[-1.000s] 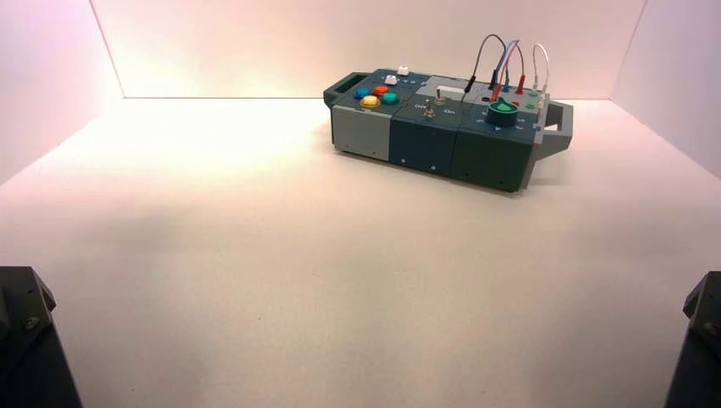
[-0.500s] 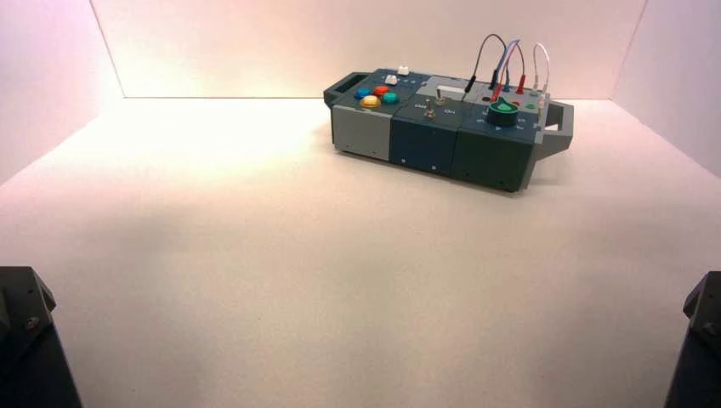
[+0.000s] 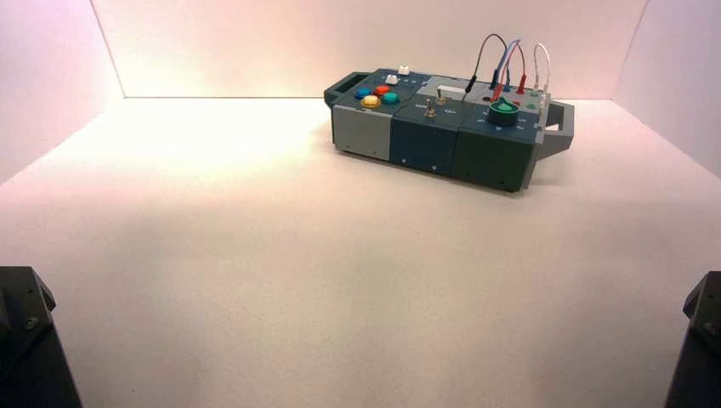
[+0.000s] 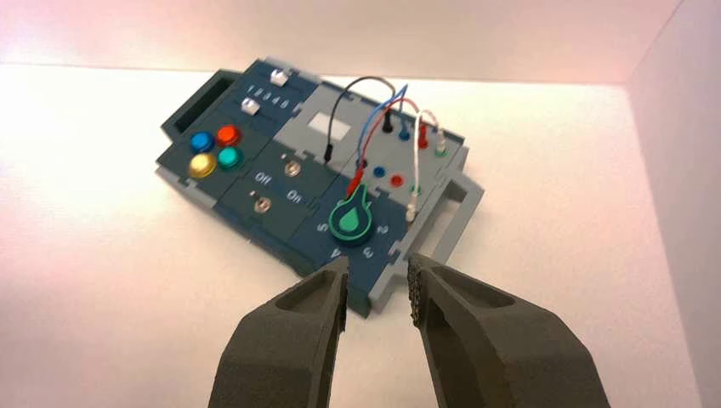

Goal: Insert the blue wire.

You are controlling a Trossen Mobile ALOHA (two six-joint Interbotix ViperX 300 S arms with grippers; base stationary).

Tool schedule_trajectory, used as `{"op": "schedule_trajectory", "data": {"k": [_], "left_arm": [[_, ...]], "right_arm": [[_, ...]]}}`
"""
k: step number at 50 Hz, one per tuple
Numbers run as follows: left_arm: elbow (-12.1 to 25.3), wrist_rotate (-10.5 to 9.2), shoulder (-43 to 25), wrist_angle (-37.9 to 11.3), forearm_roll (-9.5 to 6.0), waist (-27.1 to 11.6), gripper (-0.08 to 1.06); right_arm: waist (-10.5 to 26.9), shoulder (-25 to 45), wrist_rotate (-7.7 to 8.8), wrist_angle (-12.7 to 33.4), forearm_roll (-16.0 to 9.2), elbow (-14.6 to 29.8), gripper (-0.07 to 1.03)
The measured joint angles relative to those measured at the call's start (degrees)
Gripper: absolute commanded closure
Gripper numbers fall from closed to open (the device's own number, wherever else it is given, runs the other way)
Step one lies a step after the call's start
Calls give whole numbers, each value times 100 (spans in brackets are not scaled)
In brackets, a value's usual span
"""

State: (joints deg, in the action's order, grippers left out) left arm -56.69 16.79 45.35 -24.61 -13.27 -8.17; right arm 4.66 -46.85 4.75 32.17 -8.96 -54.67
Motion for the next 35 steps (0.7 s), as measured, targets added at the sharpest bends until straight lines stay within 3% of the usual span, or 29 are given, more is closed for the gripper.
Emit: {"op": "schedule_trajectory", "data": {"k": [20, 35], "left_arm": [[659, 9, -255, -1327, -18, -352, 42], [747, 88, -343, -1415, -62, -756, 42]], "right_arm": [[123, 571, 88, 879, -79, 905, 53], [369, 1292, 88, 1037, -114, 1318, 53]]}}
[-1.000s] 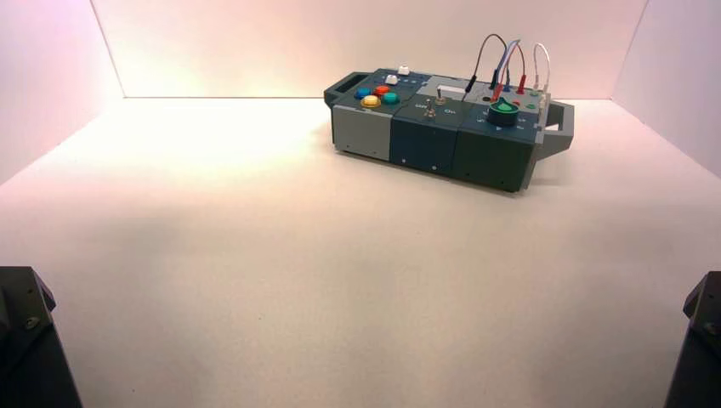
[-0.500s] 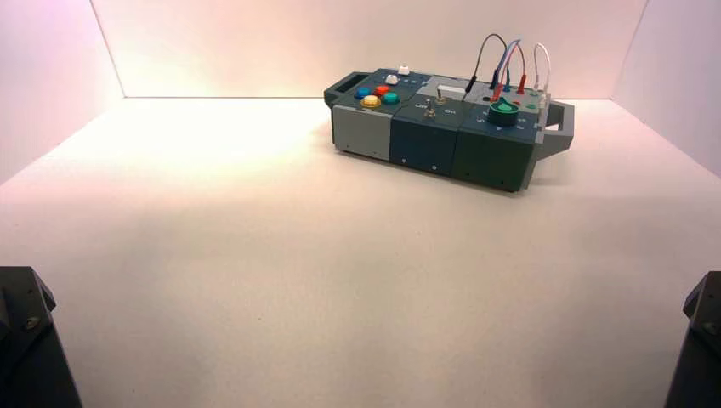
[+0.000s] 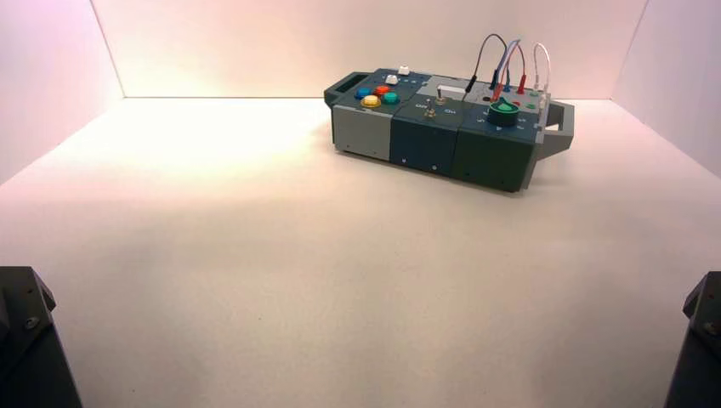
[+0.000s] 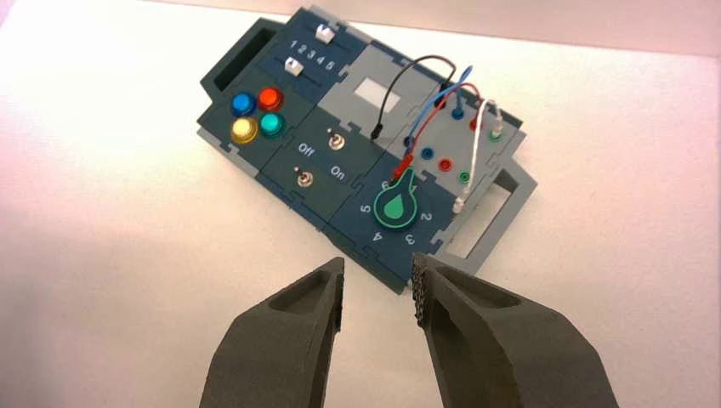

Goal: Insert the blue wire.

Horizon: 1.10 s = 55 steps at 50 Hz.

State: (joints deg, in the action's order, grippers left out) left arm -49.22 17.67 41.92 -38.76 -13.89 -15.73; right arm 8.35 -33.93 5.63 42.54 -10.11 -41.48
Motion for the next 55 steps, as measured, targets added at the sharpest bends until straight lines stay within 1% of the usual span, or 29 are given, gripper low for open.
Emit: {"op": "schedule_trajectory", "data": {"k": [5, 13, 16, 18, 20, 26, 33, 42, 47, 55], "left_arm": [[9, 88, -97, 35, -18, -26, 42], [79, 97, -290, 62, -18, -44, 42], [158, 97, -360, 62, -26, -53, 42], [167, 97, -360, 62, -26, -53, 42], [290, 105, -413, 70, -26, -97, 42], [457, 167, -527, 62, -26, -264, 42], [598, 193, -712, 35, -35, -439, 42], [712, 193, -984, 44, -26, -527, 42], [782, 193, -1125, 70, -26, -554, 42], [791, 193, -1195, 88, -35, -554, 42]], "right_arm": [[0, 237, 0, 9, -18, 132, 53], [9, 642, 9, 79, -18, 360, 53], [9, 791, 70, 114, -18, 439, 53], [9, 800, 70, 114, -18, 448, 53], [9, 1037, 149, 211, -18, 598, 53], [18, 1301, 167, 290, -18, 756, 53], [18, 1547, 193, 237, -9, 844, 53], [18, 1714, 246, 53, 53, 888, 53], [18, 1881, 264, 35, 53, 1055, 53], [18, 2180, 264, 44, 18, 1274, 53]]}}
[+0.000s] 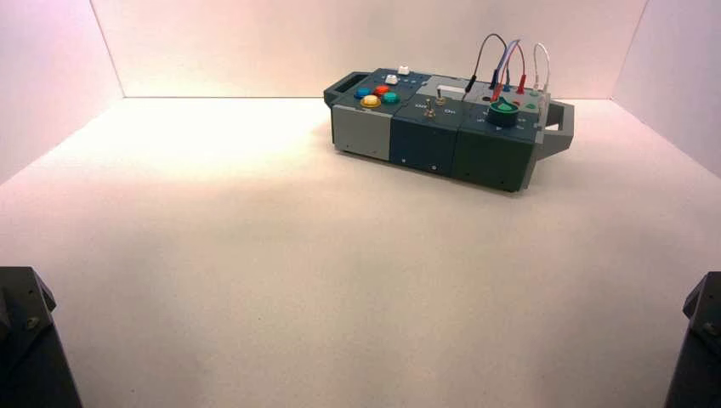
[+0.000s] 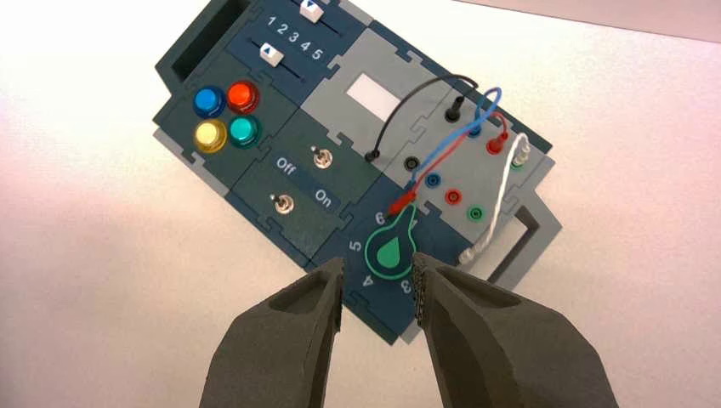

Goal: Insert the blue wire.

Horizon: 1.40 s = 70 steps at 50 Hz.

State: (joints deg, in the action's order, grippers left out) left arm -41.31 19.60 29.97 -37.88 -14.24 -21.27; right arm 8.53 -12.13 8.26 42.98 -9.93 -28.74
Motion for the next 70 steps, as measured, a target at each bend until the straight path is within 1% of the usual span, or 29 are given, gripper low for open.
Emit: {"op": "schedule_trajectory", "data": {"k": [12, 19, 52, 70], "left_arm": [[70, 0, 0, 9, 9, 0, 42], [70, 0, -9, 9, 0, 0, 42], [70, 18, -18, 79, 26, -9, 42], [70, 18, -26, 79, 35, 0, 42]], "right_arm": [[0, 545, 9, 9, -53, 211, 53], [0, 756, 0, 9, -62, 255, 53], [-9, 1468, 9, -114, -62, 475, 53], [-62, 1723, 9, -149, 44, 483, 53]]}}
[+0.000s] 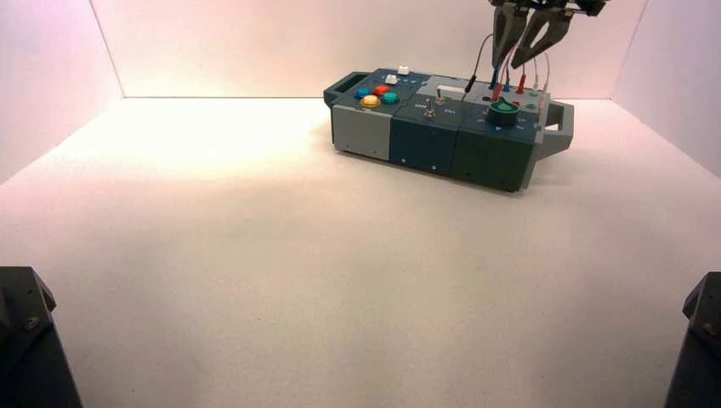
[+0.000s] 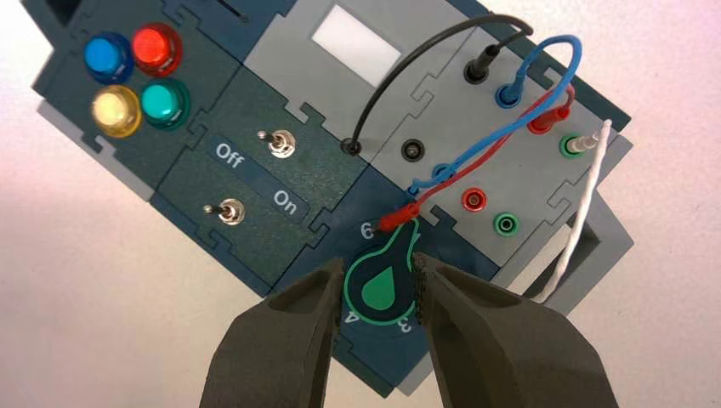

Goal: Insert the blue wire.

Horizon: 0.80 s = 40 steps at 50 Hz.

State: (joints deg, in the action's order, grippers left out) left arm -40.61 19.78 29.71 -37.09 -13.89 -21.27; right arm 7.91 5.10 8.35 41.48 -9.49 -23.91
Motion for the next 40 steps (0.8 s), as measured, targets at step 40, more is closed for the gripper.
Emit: {"op": "schedule_trajectory", "data": {"k": [40], "left_arm": [[-26, 0, 9, 62, 0, 0, 42]], "right_arm": [[-9, 316, -9, -176, -105, 220, 53]]}}
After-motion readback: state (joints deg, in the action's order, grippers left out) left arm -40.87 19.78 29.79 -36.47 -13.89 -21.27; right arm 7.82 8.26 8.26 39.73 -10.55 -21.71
